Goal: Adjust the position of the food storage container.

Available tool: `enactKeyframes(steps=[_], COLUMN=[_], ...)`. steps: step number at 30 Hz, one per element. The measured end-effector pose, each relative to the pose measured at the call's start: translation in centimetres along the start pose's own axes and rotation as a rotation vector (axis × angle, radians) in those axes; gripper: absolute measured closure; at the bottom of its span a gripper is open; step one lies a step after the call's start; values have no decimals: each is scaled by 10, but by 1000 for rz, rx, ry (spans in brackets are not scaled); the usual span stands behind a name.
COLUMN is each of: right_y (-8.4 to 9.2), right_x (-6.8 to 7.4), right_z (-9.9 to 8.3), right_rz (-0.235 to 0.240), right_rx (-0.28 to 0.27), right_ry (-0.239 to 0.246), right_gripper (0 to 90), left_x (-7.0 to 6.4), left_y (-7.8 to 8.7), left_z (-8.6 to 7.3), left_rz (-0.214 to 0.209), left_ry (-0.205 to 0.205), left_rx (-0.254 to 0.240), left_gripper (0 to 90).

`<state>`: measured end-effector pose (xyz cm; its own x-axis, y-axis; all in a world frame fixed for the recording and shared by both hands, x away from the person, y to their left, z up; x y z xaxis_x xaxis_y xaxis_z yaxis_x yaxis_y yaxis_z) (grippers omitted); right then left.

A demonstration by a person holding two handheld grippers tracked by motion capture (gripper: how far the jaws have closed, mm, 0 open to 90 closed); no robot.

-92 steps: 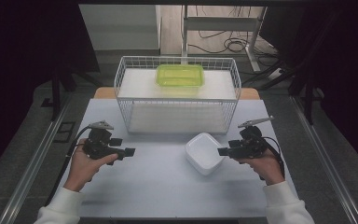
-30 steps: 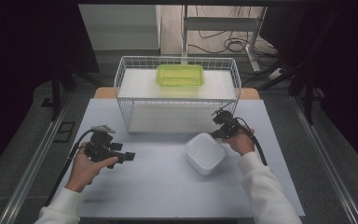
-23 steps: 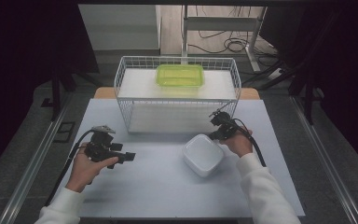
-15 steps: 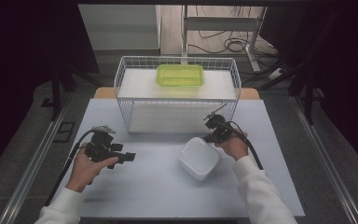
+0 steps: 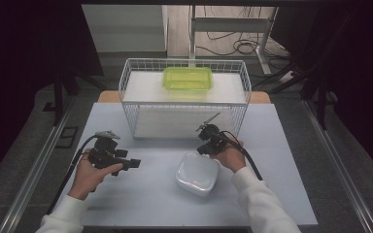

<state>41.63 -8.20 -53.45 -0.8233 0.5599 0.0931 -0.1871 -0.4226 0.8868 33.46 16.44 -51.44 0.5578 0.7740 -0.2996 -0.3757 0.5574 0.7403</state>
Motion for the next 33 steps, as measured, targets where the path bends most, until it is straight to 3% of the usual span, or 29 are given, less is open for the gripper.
enactKeyframes(steps=[6, 10, 15, 18, 24, 33], right_y=[-7, -6, 13, 31, 57, 50], right_x=[15, 17, 17, 24, 60, 107], right_z=[4, 5, 1, -3, -23, -70], right_rz=[22, 21, 11, 21, 90, 148], right_rx=[5, 4, -12, -35, -69, -18], right_ry=[30, 38, 46, 62, 108, 182], right_gripper=[889, 889, 889, 889, 889, 889], left_x=[0, 0, 0, 1, 0, 0], left_y=[-1, -2, -2, -1, 1, -1], left_z=[-1, -2, -2, -2, -1, -1], left_rz=[0, 0, -3, -3, -10, -10], left_ry=[0, -1, -1, -1, 8, 7], left_rx=[5, 8, 8, 10, -10, -6], left_gripper=[250, 250, 250, 250, 251, 251])
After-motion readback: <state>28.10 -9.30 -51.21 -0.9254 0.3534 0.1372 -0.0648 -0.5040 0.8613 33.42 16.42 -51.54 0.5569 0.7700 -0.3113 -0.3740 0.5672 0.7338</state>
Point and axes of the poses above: each handheld gripper's, and its own axes: y roughly backward along the jaws, z roughly out of its top, x roughly to its left, the point moved 9 cm from there along -y, roughly forward along the jaws, and after that the axes turned 2 degrees about z, right-handed, at the moved point
